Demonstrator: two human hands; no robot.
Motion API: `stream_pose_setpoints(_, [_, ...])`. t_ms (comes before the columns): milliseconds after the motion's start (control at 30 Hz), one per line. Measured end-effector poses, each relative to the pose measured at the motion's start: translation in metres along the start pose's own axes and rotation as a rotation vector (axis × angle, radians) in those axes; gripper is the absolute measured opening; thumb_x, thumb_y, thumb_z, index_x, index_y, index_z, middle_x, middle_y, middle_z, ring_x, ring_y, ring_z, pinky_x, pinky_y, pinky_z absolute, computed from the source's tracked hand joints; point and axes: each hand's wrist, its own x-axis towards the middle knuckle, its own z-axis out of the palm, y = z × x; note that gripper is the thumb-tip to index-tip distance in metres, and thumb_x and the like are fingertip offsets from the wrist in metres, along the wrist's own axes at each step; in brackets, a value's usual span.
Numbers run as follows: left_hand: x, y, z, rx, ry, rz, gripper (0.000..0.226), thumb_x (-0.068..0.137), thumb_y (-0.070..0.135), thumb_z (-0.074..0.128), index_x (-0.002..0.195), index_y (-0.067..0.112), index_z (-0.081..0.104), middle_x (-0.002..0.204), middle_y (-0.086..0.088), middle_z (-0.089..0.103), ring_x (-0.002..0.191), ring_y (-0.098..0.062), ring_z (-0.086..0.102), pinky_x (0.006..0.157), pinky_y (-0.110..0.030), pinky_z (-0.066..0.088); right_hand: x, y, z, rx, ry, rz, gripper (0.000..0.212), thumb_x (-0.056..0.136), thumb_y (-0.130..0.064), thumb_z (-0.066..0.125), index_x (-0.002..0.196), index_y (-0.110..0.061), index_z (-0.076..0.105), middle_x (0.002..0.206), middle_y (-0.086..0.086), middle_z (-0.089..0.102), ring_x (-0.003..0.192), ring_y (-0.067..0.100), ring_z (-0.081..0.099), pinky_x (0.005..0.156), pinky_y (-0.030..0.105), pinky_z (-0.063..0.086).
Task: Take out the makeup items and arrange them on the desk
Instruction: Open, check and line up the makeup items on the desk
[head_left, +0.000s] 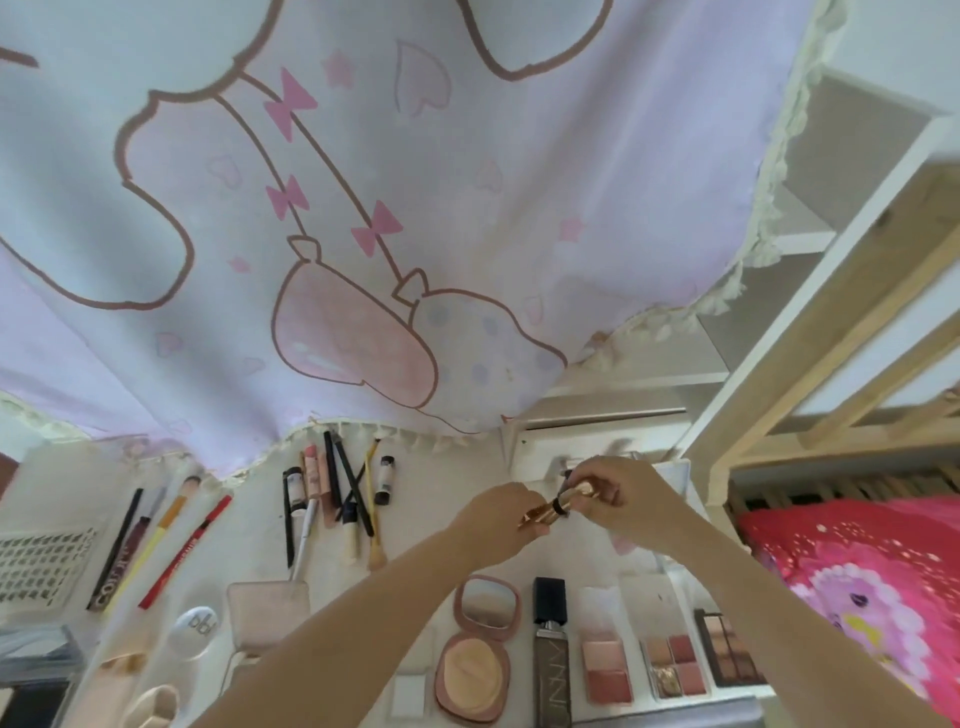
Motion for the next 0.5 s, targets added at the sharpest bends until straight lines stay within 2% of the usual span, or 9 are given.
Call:
stream_pose_setpoints(67, [0.012,0.005,0.014,-0.051,-0.043,-0.002,0.027,0.094,0.023,0.046,0.106,0.002,0.058,0.102,-0.015,0.056,0.105,-0.029,0.051,0.09,-0.032,0.038,-0.004,0.008,0.003,-0.064,0.0,0.028,0.007,0.083,-0.011,0.06,0.088,-0.015,0.064,0.066,-0.016,0.048,0.052,-0.001,0.047,0.059,0.008,0.039])
stream_pose_setpoints(133, [0.021,0.007,0.024,-0.072,-0.069,-0.022,0.027,0.094,0.023,0.047,0.106,0.001,0.057,0.107,-0.018,0.055,0.104,-0.031,0.051,0.09,-0.035,0.039,-0.006,0.015,0.006,-0.112,0.009,0.053,0.009,0.085,-0.013,0.057,0.091,-0.013,0.064,0.065,-0.019,0.044,0.054,-0.003,0.041,0.061,0.007,0.038])
stream_pose_setpoints(200, [0.026,0.006,0.03,-0.071,-0.081,-0.043,0.027,0.093,0.024,0.047,0.106,0.001,0.057,0.11,-0.019,0.055,0.103,-0.031,0.051,0.089,-0.036,0.04,-0.007,0.023,0.009,-0.156,0.016,0.099,0.009,0.087,-0.014,0.054,0.094,-0.015,0.061,0.064,-0.019,0.042,0.058,-0.002,0.041,0.059,0.006,0.037])
stream_pose_setpoints(267, [0.03,0.0,0.034,-0.033,-0.08,-0.056,0.027,0.094,0.025,0.046,0.107,0.004,0.058,0.109,-0.017,0.055,0.102,-0.029,0.052,0.088,-0.034,0.041,-0.007,0.032,0.015,-0.221,-0.014,0.171,0.013,0.09,-0.015,0.05,0.1,-0.013,0.058,0.068,-0.011,0.047,0.066,0.008,0.047,0.055,0.009,0.034])
stream_pose_setpoints(367, [0.033,-0.011,0.037,0.042,-0.094,-0.062,0.027,0.094,0.026,0.046,0.111,0.008,0.058,0.111,-0.012,0.056,0.104,-0.025,0.052,0.09,-0.031,0.042,-0.003,0.042,0.027,-0.344,-0.095,0.286,0.023,0.092,-0.017,0.045,0.111,-0.008,0.054,0.094,0.007,0.061,0.087,0.022,0.056,0.067,0.02,0.038])
stream_pose_setpoints(433, [0.034,-0.018,0.039,0.082,-0.114,-0.074,0.028,0.094,0.026,0.046,0.112,0.009,0.057,0.112,-0.011,0.057,0.104,-0.024,0.052,0.091,-0.031,0.042,0.002,0.045,0.037,-0.387,-0.137,0.308,0.025,0.093,-0.017,0.043,0.114,-0.007,0.052,0.11,0.011,0.06,0.1,0.025,0.057,0.078,0.026,0.041])
stream_pose_setpoints(500, [0.033,-0.025,0.039,0.112,-0.128,-0.088,0.028,0.095,0.027,0.045,0.113,0.009,0.056,0.112,-0.011,0.057,0.105,-0.024,0.053,0.091,-0.031,0.042,0.007,0.046,0.046,-0.388,-0.152,0.309,0.025,0.093,-0.017,0.042,0.115,-0.007,0.051,0.114,0.011,0.058,0.105,0.024,0.055,0.082,0.026,0.041])
